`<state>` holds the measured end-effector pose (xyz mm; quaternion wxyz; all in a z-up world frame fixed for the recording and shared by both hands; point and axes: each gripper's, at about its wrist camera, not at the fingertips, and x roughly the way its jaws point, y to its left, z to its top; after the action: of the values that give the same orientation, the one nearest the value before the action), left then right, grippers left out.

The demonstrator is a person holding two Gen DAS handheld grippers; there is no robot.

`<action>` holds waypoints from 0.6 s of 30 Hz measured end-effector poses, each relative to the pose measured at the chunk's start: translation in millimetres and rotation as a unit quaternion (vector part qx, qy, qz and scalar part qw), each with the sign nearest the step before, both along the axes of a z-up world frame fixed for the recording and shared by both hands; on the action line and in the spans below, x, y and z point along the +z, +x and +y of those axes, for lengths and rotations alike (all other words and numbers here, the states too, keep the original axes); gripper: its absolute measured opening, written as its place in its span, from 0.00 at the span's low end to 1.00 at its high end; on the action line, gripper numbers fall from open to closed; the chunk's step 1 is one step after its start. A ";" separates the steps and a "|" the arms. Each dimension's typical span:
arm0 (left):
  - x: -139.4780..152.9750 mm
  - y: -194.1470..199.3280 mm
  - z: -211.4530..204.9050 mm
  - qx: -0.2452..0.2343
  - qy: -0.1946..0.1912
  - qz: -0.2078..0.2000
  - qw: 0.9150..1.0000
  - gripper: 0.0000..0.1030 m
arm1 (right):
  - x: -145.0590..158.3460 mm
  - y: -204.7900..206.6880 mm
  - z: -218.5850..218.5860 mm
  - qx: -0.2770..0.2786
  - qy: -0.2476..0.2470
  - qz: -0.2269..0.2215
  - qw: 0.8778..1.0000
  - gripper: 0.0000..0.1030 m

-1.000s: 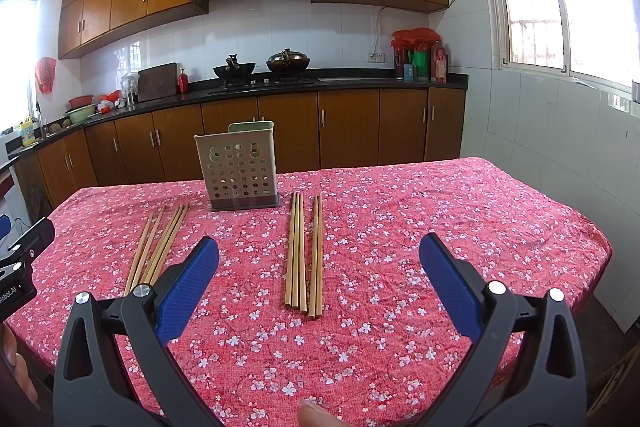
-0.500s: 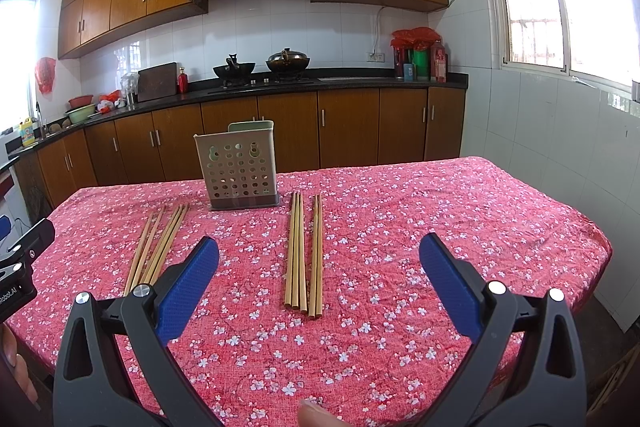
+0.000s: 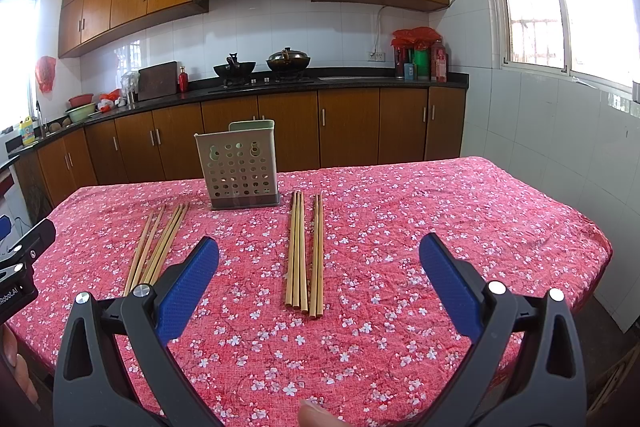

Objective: Organize utensils

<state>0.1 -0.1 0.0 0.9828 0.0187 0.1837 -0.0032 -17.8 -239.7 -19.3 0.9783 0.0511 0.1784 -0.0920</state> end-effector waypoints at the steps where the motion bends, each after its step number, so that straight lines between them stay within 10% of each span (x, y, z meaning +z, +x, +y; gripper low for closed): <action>1: 0.0 -0.1 0.1 0.000 0.000 0.000 1.000 0.96 | 0.0 0.1 0.1 0.000 0.000 0.000 1.000 0.97; 15: -13.2 16.5 5.6 0.006 -0.004 0.028 1.000 0.96 | -7.8 13.1 -4.9 -0.002 0.002 0.022 1.000 0.96; 18: -19.4 32.4 11.9 0.016 -0.005 0.060 0.998 0.96 | -18.1 31.1 -16.4 -0.008 0.021 0.065 0.998 0.83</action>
<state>32.5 11.8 -19.4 0.9699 0.0104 0.2430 0.0103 13.2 -256.1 -37.5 0.9626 0.0668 0.2432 -0.0994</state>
